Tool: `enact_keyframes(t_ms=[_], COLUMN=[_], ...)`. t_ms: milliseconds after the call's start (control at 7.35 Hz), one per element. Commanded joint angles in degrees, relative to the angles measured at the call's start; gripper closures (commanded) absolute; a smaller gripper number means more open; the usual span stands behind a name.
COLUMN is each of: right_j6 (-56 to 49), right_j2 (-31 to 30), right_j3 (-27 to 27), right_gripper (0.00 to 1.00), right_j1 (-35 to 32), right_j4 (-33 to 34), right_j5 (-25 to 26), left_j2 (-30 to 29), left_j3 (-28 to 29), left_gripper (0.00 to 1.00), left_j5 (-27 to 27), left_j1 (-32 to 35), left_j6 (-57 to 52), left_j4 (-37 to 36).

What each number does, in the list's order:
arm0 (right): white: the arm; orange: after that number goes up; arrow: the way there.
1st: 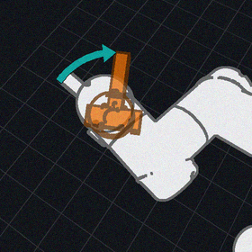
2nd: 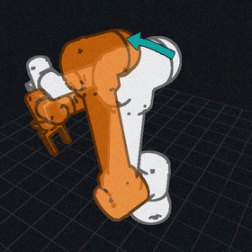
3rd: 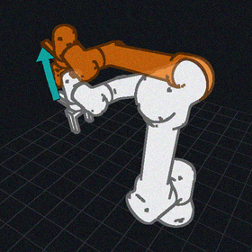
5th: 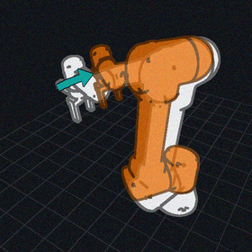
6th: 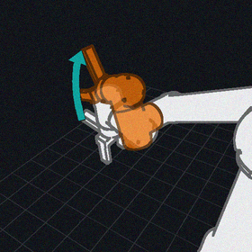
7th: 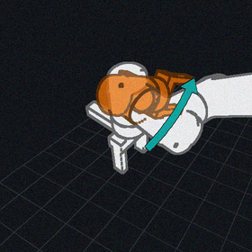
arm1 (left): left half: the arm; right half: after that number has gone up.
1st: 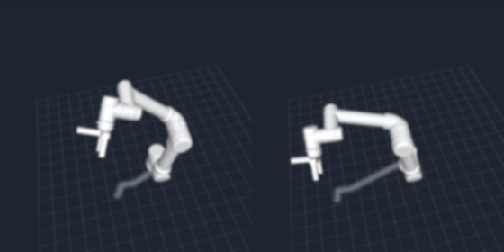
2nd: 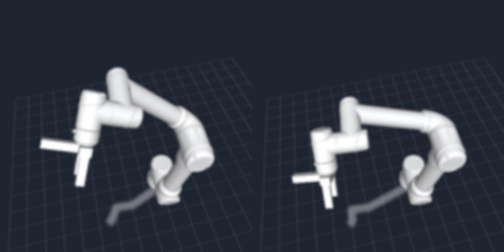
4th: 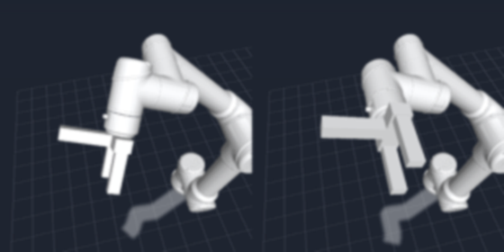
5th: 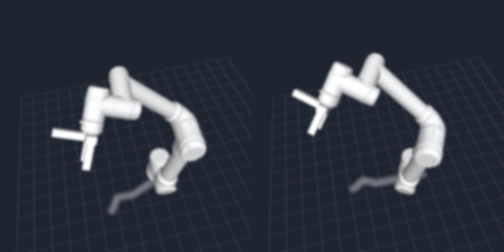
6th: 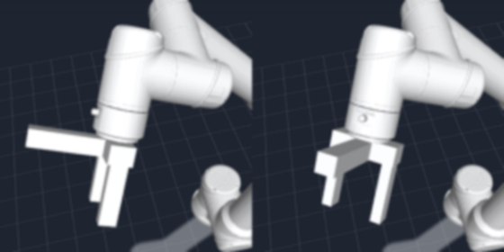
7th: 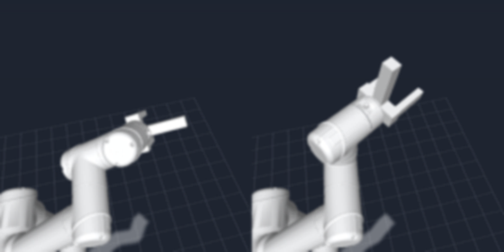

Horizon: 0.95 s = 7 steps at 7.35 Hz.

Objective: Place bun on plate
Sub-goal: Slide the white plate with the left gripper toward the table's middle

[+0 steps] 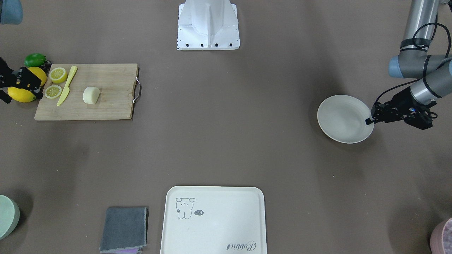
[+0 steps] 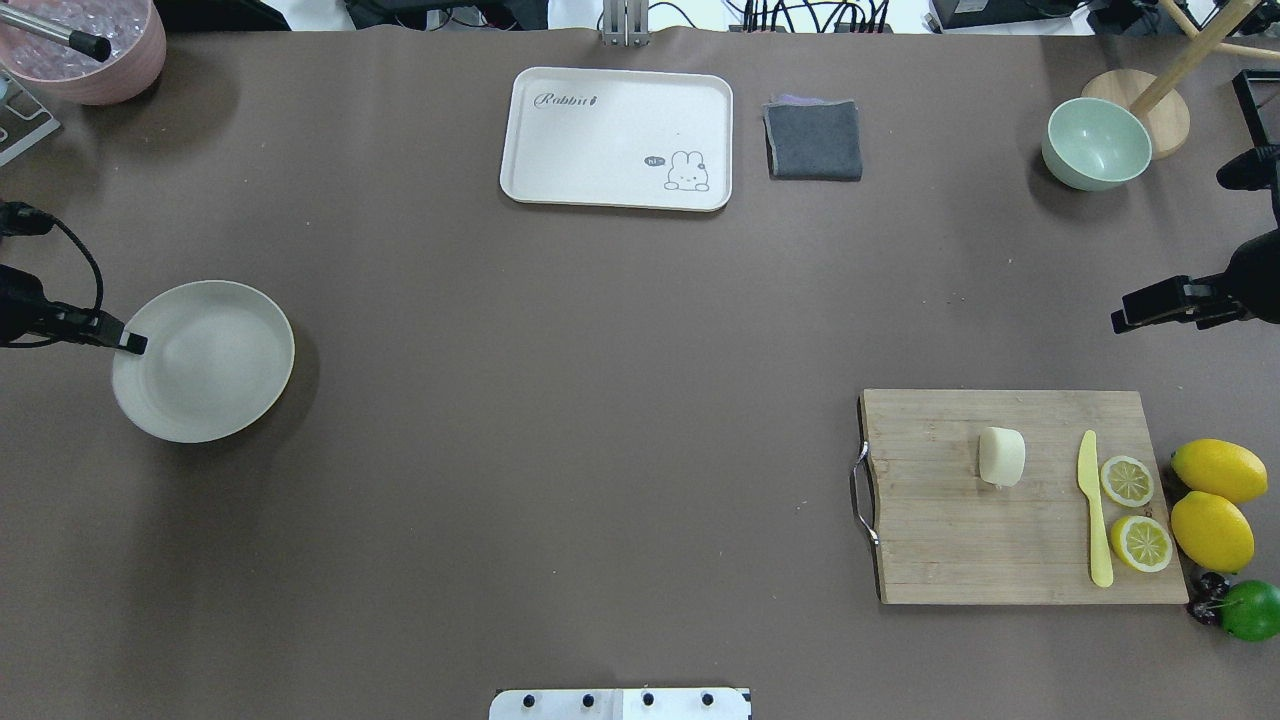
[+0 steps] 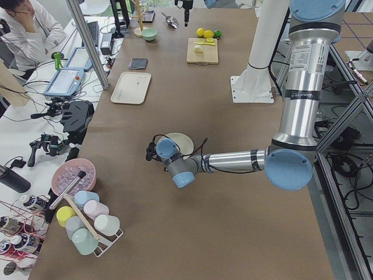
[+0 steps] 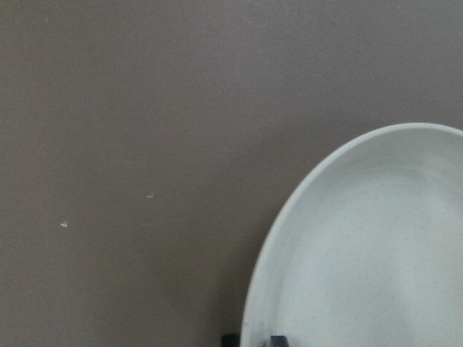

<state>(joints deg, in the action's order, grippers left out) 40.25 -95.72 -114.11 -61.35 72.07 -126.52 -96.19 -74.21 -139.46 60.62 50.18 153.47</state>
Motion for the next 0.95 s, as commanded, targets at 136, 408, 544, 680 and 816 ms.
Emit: enact_keyframes(t_ms=[136,408,544,680,816], right_j6=[0.0,0.0,0.09,0.09,0.09], right_j2=[0.18,0.45,0.45,0.45,0.45], right_j3=[0.03,0.46,0.55,0.55,0.38], right_gripper=[0.0,0.0,0.0,0.0,0.0], right_j1=[0.0,0.0,0.0,0.0,0.0], right_j4=[0.0,0.0,0.0,0.0,0.0], right_j5=[-0.22,-0.22,-0.22,-0.22,-0.3], left_j2=[-12.05,-18.4,-21.03,-22.8,-24.56], left_j3=[-3.92,-5.67,-5.86,-5.77,-6.03], left_gripper=[1.0,1.0,1.0,1.0,1.0], left_j5=[0.68,12.03,18.28,23.83,26.49], left_j1=[-7.84,-17.67,-22.51,-26.74,-28.52], left_j6=[24.1,33.53,36.27,36.3,36.39], left_j4=[0.16,-0.27,-0.89,-1.85,-4.12])
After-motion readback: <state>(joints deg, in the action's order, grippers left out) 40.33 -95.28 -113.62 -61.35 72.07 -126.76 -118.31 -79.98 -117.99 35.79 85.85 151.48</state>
